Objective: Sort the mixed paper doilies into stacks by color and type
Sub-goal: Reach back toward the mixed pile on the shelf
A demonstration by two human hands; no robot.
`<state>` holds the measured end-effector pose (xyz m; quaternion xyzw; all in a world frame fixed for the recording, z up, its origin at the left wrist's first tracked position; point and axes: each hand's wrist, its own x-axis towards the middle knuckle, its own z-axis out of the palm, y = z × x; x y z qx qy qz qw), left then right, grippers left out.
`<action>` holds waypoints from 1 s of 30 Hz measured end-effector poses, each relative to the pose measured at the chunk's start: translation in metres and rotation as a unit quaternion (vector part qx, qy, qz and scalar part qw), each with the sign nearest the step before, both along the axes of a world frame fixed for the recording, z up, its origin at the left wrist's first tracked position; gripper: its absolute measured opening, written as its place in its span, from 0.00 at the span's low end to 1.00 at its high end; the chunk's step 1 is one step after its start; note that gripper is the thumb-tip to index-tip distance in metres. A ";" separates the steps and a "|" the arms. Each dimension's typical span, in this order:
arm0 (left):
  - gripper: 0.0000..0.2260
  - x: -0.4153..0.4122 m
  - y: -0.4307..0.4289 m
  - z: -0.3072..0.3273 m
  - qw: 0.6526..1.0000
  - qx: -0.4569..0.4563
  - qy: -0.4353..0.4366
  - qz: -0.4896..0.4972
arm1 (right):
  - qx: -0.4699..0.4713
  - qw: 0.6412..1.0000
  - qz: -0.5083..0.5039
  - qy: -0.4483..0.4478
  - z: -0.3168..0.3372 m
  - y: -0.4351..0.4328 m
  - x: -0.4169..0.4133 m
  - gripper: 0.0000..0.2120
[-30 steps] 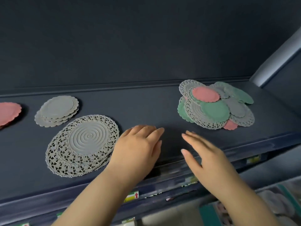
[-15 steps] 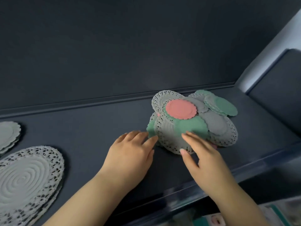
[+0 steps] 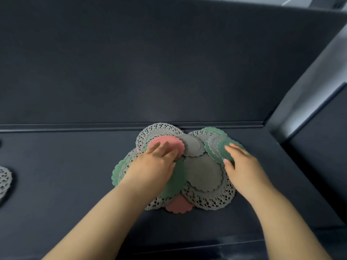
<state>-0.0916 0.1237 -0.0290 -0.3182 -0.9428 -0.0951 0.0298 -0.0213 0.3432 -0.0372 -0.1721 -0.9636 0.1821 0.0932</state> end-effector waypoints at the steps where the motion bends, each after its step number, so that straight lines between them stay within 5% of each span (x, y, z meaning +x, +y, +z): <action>1: 0.20 -0.001 0.006 -0.003 1.000 -0.013 -0.003 0.013 | -0.004 1.000 0.008 -0.013 -0.004 0.005 -0.005 0.21; 7: 0.17 -0.003 0.020 -0.006 0.997 0.022 0.015 0.068 | 0.057 0.998 0.020 -0.028 -0.014 0.014 -0.020 0.19; 14: 0.18 0.001 0.036 0.001 0.991 -0.045 0.028 0.125 | 0.120 0.991 0.054 -0.028 -0.016 0.014 -0.018 0.16; 20: 0.14 0.005 0.035 0.003 0.988 -0.076 0.070 0.116 | -0.018 0.997 0.036 0.065 -0.005 0.029 -0.011 0.11; 27: 0.30 0.027 0.001 0.025 0.988 0.093 0.101 0.073 | -0.137 0.966 0.003 0.219 0.021 -0.002 -0.003 0.10; 30: 0.22 0.032 -0.024 0.027 0.979 0.149 0.112 0.077 | -0.152 0.968 0.063 0.187 0.022 -0.047 -0.003 0.10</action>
